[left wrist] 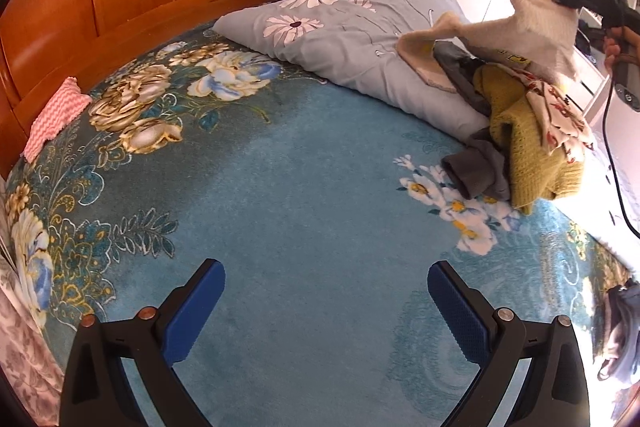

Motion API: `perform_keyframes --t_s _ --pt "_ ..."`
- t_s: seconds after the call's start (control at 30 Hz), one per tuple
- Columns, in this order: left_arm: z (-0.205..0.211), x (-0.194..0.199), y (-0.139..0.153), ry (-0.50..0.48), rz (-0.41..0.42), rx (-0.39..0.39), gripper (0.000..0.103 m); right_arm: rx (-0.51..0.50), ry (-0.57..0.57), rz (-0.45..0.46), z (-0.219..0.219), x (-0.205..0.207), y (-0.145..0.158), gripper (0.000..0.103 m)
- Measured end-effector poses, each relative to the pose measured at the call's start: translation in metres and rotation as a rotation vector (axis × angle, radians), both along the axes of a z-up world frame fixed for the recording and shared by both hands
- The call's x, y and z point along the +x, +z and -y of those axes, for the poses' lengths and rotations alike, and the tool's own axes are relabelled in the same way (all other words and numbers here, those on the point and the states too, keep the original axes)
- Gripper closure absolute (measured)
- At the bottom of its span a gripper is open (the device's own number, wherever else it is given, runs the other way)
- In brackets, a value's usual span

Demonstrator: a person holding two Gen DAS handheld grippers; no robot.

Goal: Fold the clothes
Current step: 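Pull the beige sweater off the pile onto the blanket with the right gripper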

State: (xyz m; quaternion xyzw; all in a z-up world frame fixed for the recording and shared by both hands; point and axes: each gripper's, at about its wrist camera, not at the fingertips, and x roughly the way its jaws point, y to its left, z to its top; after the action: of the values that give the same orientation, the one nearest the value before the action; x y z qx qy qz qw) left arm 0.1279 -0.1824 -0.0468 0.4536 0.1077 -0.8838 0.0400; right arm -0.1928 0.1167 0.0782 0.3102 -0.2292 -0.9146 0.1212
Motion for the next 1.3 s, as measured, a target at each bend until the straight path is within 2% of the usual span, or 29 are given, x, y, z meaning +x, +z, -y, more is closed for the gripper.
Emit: perform_keyframes --t_s 0.23,0.33,0.4,0.47,0.53,0.7,0.83,0.93,1.07,1.13,1.23,1.3 --pt "-0.015 0.015 0.032 -0.010 -0.067 -0.012 0.000 -0.010 0.188 -0.202 0.019 0.062 0.099 0.076" --pt "-0.009 0.027 0.046 0.016 -0.103 -0.005 0.000 -0.001 0.307 -0.280 0.028 0.103 0.127 0.076" --pt "-0.002 0.038 0.051 0.037 -0.119 0.009 0.000 0.013 0.376 -0.286 0.030 0.133 0.125 0.076" --pt "0.006 0.050 0.055 0.058 -0.131 0.024 0.000 0.025 0.427 -0.247 0.028 0.165 0.104 0.076" --pt "0.011 0.060 0.056 0.067 -0.132 0.026 0.000 0.021 0.458 -0.164 0.021 0.199 0.069 0.076" --pt "0.010 0.074 0.042 0.056 -0.070 0.027 0.000 0.028 0.539 0.044 0.007 0.296 -0.032 0.076" --pt "-0.005 0.075 0.029 0.032 -0.032 0.091 0.000 0.119 0.628 0.140 0.003 0.377 -0.087 0.076" --pt "-0.024 0.070 0.021 0.007 0.005 0.157 0.000 0.179 0.628 0.281 -0.003 0.399 -0.133 0.075" --pt "-0.062 0.064 0.020 -0.067 0.037 0.162 0.000 0.186 0.618 0.443 -0.017 0.414 -0.193 0.074" --pt "-0.086 0.058 0.020 -0.128 0.051 0.114 0.000 0.156 0.611 0.468 -0.027 0.416 -0.207 0.071" --pt "-0.114 0.048 0.017 -0.205 0.078 0.066 0.000 0.129 0.595 0.470 -0.046 0.423 -0.206 0.069" --pt "-0.129 0.041 0.013 -0.242 0.097 0.064 0.000 0.124 0.590 0.447 -0.061 0.434 -0.200 0.065"
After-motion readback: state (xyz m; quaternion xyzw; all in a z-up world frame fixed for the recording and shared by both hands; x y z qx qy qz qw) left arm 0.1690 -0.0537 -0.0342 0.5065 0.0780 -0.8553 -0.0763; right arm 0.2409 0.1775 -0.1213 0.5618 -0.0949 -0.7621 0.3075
